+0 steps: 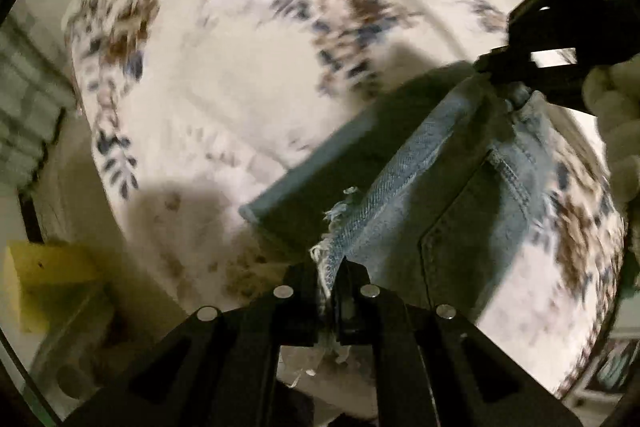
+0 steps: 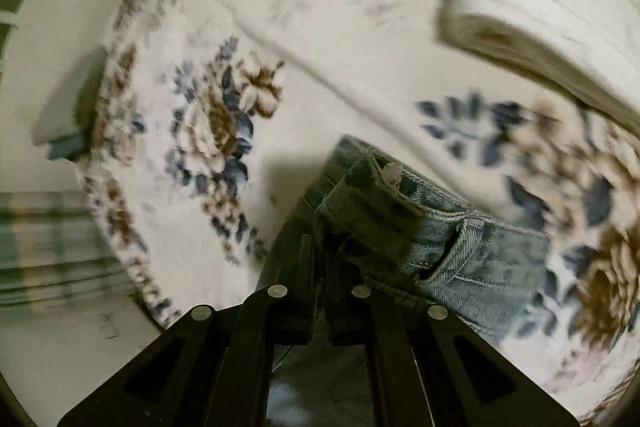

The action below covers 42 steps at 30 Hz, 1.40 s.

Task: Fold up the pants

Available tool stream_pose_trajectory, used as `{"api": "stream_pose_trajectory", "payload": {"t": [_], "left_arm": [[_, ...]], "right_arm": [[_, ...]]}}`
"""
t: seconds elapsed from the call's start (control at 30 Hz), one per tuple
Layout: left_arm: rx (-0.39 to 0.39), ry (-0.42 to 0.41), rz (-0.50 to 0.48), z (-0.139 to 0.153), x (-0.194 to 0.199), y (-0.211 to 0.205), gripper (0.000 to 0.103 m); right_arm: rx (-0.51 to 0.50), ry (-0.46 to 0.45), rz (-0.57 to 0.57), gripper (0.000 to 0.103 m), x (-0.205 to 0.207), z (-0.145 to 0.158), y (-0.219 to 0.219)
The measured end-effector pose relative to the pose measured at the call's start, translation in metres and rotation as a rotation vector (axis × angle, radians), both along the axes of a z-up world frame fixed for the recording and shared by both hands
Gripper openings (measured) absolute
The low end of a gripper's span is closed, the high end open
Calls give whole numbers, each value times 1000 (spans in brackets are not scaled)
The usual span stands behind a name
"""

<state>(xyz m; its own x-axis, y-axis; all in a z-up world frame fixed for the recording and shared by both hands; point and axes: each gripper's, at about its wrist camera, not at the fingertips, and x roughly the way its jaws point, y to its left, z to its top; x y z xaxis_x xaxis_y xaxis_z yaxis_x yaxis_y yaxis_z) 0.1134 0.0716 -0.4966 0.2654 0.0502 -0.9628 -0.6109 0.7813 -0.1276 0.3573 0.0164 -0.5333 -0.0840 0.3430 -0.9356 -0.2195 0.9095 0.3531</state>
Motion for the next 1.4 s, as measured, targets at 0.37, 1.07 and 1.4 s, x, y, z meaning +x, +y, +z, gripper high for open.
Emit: {"api": "stream_pose_trajectory", "payload": {"t": [0.37, 1.07, 1.4], "left_arm": [[-67, -46, 197, -38, -14, 49, 34], [-666, -165, 882, -81, -79, -112, 85], [-703, -241, 1163, -107, -74, -96, 85]], "right_arm": [[-62, 25, 76, 30, -5, -25, 20], [190, 124, 234, 102, -13, -39, -169], [333, 138, 169, 49, 16, -89, -157]]}}
